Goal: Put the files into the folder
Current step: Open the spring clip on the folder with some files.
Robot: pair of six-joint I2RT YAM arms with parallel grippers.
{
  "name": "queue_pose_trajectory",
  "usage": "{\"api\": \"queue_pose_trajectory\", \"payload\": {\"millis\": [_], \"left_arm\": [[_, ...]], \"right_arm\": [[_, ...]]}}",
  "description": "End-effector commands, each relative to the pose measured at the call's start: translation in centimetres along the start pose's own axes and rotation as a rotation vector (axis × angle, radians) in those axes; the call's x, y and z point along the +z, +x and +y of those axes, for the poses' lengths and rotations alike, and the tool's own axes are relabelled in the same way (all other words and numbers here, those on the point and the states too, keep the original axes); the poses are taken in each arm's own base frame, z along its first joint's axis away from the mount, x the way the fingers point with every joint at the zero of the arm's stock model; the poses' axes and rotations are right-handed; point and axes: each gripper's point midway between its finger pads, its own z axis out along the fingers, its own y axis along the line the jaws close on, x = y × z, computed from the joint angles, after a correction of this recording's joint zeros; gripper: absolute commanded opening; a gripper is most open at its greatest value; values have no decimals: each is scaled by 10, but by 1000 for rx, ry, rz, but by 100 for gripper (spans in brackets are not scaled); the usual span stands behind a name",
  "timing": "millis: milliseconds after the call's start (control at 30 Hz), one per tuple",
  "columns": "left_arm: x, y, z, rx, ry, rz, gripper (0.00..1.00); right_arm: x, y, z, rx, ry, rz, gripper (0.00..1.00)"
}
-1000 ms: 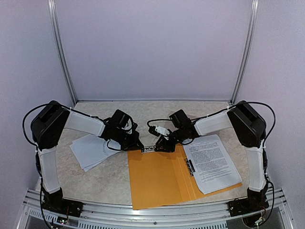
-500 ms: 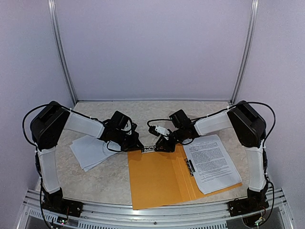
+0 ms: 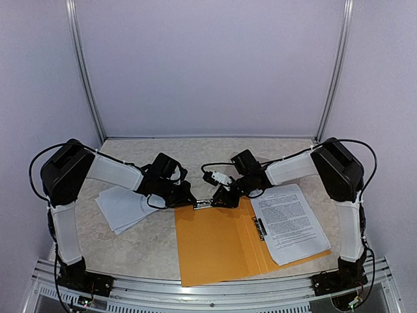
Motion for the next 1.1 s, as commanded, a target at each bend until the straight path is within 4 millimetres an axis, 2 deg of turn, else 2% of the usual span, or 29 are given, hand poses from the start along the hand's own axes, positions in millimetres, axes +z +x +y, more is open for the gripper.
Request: {"api": "queue_pose_trajectory", "payload": {"millis": [0,500,800,933,1067], "left_arm": [[15,98,57,-71,-206,277,0],[6,89,15,-26,-99,257,0],[4,83,-2,-18,-44,251,0],[3,82,-5,-12,-40,250,0],[10,92,5,-33,-57,275,0]], "right_arm": [[21,82,-9,149,85,244,0],[24,88,-19,210,143,261,0],[26,93,-22,224,159,273,0],[27,93,-22,228,158,269,0],[27,92,-23,231,163,268,0]]}}
